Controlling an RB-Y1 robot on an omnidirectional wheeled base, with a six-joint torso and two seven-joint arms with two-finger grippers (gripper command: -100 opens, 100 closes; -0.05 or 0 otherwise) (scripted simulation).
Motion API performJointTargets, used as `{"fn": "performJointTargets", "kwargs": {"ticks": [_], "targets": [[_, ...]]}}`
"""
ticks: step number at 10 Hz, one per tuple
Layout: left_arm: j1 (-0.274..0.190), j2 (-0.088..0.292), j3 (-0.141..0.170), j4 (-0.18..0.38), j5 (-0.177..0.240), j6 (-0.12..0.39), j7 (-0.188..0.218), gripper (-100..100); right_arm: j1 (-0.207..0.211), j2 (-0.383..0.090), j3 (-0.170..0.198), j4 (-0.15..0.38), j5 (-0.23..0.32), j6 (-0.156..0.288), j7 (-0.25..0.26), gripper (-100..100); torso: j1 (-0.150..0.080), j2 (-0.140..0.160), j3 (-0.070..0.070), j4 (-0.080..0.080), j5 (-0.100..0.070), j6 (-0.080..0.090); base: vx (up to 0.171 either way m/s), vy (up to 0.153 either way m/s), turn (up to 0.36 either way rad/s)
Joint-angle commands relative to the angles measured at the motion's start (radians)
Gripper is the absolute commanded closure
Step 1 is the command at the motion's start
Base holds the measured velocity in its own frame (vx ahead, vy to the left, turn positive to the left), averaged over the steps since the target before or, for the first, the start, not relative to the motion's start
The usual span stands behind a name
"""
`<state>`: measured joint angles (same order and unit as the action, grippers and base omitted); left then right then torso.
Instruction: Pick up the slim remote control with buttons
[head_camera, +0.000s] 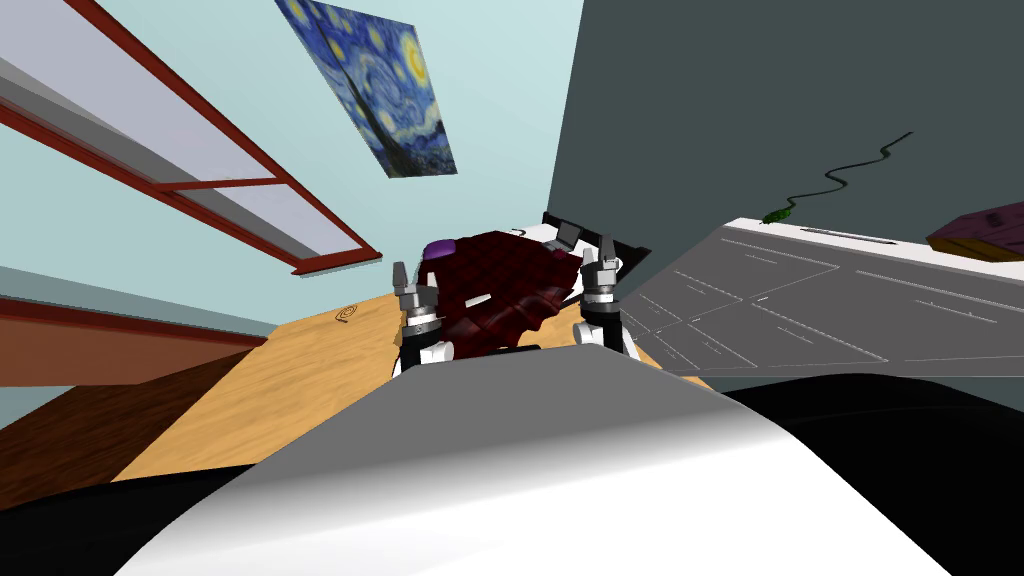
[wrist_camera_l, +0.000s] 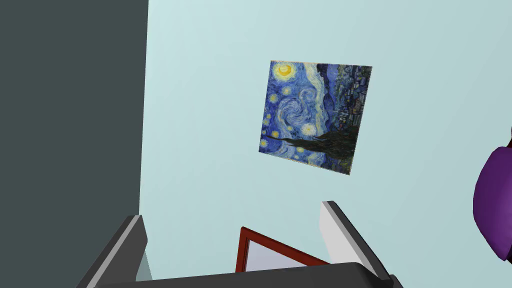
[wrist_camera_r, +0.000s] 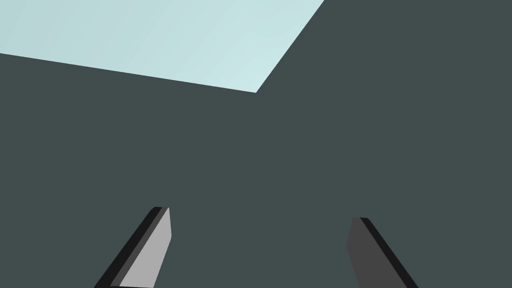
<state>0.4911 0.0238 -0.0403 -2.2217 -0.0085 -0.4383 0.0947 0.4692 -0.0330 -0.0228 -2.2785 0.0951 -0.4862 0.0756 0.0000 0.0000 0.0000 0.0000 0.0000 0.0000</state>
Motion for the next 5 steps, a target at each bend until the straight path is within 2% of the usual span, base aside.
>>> {"fn": "performJointTargets", "kwargs": {"ticks": [1, 5], "targets": [[-0.014, 0.044, -0.003, 0.013, 0.019, 0.031, 0.002, -100, 0.0, 0.0, 0.0, 0.0, 0.0, 0.0, 0.0, 0, 0.0, 0.0, 0.0, 0.0, 0.0, 0.0, 0.002, 0.007, 0.0], [-0.06, 0.118, -0.017, 0.056, 0.086, 0.127, 0.008, -100, 0.0, 0.0, 0.0, 0.0, 0.0, 0.0, 0.0, 0, 0.002, 0.0, 0.0, 0.0, 0.0, 0.0, 0.001, 0.02, -0.005]]}}
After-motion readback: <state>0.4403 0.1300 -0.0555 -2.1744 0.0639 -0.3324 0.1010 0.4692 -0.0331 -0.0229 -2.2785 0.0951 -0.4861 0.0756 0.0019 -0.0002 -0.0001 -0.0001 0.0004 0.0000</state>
